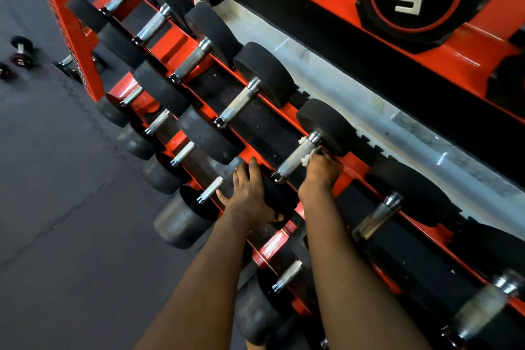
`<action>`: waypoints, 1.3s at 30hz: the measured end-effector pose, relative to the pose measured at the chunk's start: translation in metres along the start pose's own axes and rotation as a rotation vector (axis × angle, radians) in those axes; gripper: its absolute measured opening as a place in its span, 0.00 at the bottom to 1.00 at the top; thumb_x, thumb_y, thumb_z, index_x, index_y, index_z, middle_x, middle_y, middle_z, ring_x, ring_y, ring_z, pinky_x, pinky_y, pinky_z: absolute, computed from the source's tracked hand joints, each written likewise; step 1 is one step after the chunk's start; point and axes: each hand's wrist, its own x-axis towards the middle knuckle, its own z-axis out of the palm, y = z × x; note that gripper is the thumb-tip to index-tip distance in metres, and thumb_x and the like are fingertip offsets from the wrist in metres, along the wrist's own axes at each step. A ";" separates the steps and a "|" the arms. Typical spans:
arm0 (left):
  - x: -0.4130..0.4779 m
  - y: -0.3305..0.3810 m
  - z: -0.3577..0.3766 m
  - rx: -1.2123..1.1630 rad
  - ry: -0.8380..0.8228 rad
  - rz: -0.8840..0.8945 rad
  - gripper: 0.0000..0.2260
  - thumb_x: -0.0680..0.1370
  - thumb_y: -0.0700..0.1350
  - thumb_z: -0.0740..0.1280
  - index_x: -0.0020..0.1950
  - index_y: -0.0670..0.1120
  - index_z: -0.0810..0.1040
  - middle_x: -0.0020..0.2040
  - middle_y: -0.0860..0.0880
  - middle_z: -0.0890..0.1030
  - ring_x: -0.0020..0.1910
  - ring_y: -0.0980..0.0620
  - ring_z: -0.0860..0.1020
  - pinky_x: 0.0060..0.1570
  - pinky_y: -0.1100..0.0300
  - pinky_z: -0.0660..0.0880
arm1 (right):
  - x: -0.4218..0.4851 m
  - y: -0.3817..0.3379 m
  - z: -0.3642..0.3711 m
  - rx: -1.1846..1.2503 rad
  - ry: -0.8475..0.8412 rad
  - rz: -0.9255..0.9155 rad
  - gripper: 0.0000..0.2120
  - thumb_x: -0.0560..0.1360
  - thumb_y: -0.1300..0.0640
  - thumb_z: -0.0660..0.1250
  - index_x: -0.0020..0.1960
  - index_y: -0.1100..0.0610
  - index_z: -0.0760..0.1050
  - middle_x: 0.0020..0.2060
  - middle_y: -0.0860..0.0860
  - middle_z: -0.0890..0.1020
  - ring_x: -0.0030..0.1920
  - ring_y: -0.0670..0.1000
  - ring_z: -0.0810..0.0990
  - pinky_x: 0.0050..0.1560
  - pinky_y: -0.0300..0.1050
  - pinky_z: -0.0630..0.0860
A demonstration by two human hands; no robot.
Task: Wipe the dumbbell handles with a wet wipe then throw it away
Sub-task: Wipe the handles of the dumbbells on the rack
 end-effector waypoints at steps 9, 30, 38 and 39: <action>-0.005 0.006 -0.001 0.033 -0.012 -0.014 0.66 0.63 0.55 0.83 0.81 0.49 0.34 0.81 0.47 0.43 0.81 0.45 0.46 0.71 0.23 0.48 | 0.005 0.017 -0.002 -0.237 0.048 -0.051 0.07 0.75 0.64 0.67 0.46 0.57 0.83 0.46 0.54 0.85 0.47 0.54 0.84 0.53 0.52 0.81; -0.003 0.004 0.000 0.039 -0.030 -0.016 0.66 0.63 0.55 0.83 0.81 0.50 0.34 0.82 0.48 0.43 0.82 0.45 0.46 0.72 0.24 0.47 | -0.009 0.033 -0.016 -0.627 -0.333 0.094 0.07 0.73 0.68 0.63 0.46 0.62 0.79 0.41 0.58 0.83 0.38 0.55 0.81 0.43 0.50 0.82; 0.002 0.004 0.000 0.054 -0.029 -0.016 0.67 0.62 0.56 0.83 0.81 0.50 0.34 0.82 0.49 0.43 0.82 0.45 0.46 0.72 0.25 0.47 | 0.009 0.000 0.002 -0.083 -0.187 0.049 0.17 0.74 0.74 0.55 0.53 0.63 0.79 0.50 0.60 0.84 0.46 0.55 0.84 0.51 0.51 0.81; 0.001 0.004 0.000 0.053 -0.026 -0.020 0.67 0.62 0.56 0.83 0.81 0.50 0.34 0.81 0.50 0.43 0.81 0.46 0.46 0.72 0.24 0.47 | 0.004 0.010 -0.001 -0.172 -0.216 0.066 0.17 0.73 0.73 0.57 0.54 0.62 0.80 0.49 0.60 0.84 0.46 0.56 0.85 0.49 0.51 0.82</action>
